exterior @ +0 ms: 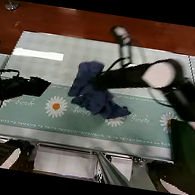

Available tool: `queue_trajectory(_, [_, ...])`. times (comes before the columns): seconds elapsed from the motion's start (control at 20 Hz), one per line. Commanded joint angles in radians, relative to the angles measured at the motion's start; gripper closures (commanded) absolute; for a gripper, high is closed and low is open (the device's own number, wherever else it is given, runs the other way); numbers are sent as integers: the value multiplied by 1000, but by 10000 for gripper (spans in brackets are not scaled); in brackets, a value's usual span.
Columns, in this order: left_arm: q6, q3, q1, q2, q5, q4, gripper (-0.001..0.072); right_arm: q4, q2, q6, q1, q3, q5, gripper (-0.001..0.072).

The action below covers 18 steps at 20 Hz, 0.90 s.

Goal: Fold the shirts.

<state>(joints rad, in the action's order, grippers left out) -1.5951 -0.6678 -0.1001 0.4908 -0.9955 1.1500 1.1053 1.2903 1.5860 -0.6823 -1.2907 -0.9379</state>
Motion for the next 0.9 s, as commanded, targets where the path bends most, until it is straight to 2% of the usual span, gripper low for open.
queue_trajectory(0.0, [1,0,0,31,-1,-3,8,-125,205,43,-107,39,132,682])
queue_trajectory(0.05, [1,0,0,47,-2,-3,8,-191,236,24,-104,39,135,585])
queue_trajectory(0.1, [2,0,0,66,-5,-3,8,-251,249,-18,-87,35,116,204])
queue_trajectory(0.15, [3,0,0,87,-12,-2,8,-272,244,-58,-56,18,69,96])
queue_trajectory(0.3, [68,0,1,156,-87,35,8,-201,157,-83,155,-80,-196,96])
queue_trajectory(0.4, [64,19,14,210,-138,116,8,-103,36,-83,363,-92,-304,96])
queue_trajectory(0.5, [64,76,75,252,-139,101,8,42,-94,-84,574,-39,-378,97])
queue_trajectory(0.55, [65,124,125,273,-129,40,9,91,-166,-84,678,39,-379,97])
queue_trajectory(0.65, [117,238,200,301,-74,-153,8,84,-295,-82,860,257,-343,97])
queue_trajectory(0.75, [212,358,226,328,9,-400,8,-35,-410,-98,976,507,-279,97])
queue_trajectory(0.85, [327,432,202,357,93,-602,9,-154,-489,-151,1003,706,-225,97])
